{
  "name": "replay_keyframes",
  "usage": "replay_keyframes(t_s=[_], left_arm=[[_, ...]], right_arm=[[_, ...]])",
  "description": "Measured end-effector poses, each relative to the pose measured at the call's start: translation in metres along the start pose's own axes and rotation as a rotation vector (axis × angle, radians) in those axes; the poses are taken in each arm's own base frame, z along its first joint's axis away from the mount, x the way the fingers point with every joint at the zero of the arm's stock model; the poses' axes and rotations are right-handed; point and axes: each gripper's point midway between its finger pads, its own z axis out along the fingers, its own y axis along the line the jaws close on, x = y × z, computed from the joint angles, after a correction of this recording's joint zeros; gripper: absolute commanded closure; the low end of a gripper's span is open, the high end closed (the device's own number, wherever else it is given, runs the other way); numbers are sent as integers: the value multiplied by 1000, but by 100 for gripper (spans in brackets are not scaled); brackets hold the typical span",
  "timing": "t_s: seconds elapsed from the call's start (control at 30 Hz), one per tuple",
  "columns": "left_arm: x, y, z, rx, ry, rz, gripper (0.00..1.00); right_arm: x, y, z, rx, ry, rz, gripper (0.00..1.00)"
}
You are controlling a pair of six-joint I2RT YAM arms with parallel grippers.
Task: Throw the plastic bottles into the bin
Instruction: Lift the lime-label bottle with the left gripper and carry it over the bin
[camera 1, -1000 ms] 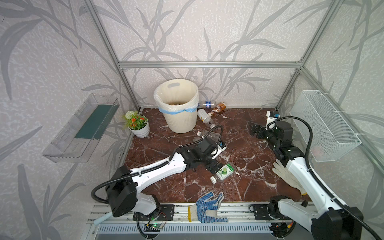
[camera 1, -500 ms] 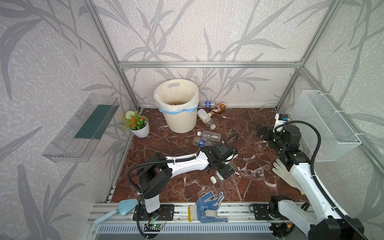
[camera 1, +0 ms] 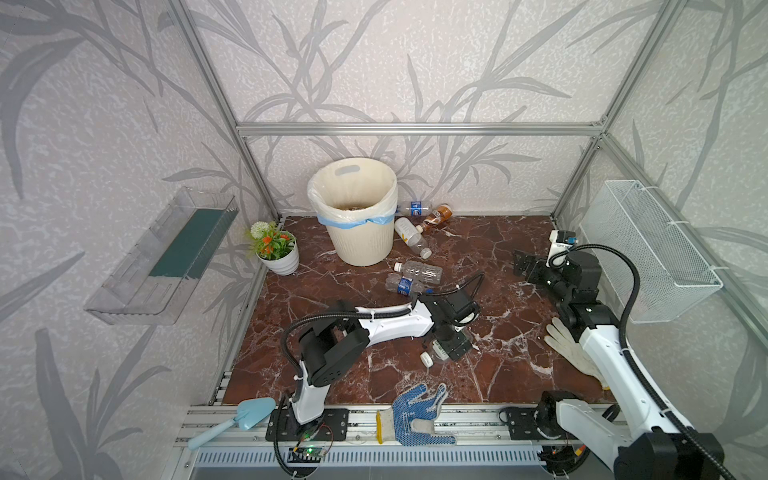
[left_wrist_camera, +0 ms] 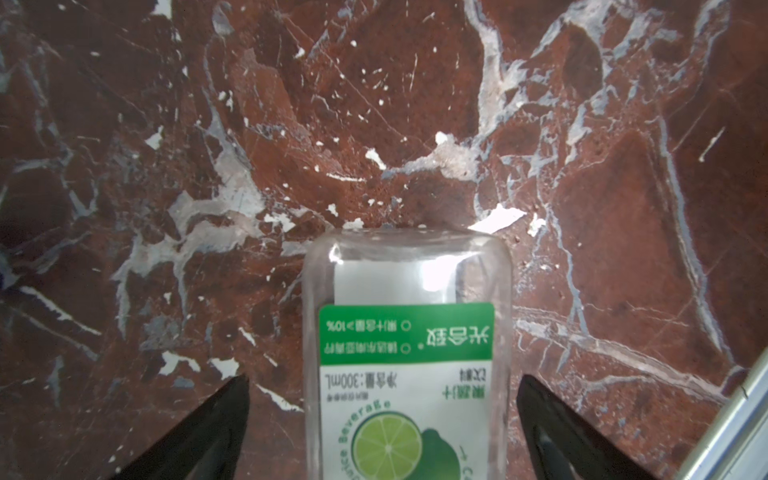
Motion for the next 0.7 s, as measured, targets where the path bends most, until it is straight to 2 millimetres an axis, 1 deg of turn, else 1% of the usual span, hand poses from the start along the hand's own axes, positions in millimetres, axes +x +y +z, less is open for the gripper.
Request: replay_keyframes(t_s=[0.23,0.57,0.7], left_arm=[[9,7,13,-40,47,-3,12],[9,10,14,-58,39,-11,35],[12,13,12,-74,31,-14,37]], right_arm=[[0,-2,1,2,2,2,0],[1,-3,1,6,3,5,0],[4,-3,2,-3,10,9,1]])
